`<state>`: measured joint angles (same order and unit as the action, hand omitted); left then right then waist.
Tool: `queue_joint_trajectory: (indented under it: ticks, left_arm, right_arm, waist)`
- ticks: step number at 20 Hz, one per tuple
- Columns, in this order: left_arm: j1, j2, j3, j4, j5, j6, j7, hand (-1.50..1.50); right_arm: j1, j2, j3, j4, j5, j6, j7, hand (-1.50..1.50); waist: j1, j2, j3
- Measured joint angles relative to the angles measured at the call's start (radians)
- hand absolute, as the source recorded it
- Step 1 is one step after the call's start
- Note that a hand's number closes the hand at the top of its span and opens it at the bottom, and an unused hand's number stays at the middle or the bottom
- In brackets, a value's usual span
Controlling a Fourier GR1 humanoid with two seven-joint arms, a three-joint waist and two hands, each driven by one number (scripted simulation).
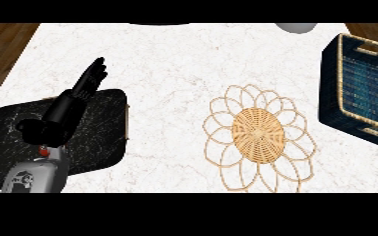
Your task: Pick the can from the placemat and place it in the basket
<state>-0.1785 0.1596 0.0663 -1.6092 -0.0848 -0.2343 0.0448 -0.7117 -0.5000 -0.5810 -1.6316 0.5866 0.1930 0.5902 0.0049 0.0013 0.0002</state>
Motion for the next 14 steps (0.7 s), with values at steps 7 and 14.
queue_joint_trajectory:
  ticks: [7, 14]
  left_arm:
    - [0.011, -0.005, 0.003, 0.007, -0.006, 0.001, -0.020, 0.00]
    - [0.011, 0.002, 0.009, 0.008, -0.002, -0.010, -0.022, 0.00]
  right_arm:
    - [0.067, -0.064, -0.032, 0.207, -0.044, -0.069, -0.200, 1.50]
    - [0.085, -0.116, -0.041, 0.432, -0.031, -0.222, -0.424, 1.50]
  waist:
    - [-0.001, 0.001, 0.000]
    - [0.003, 0.001, 0.000]
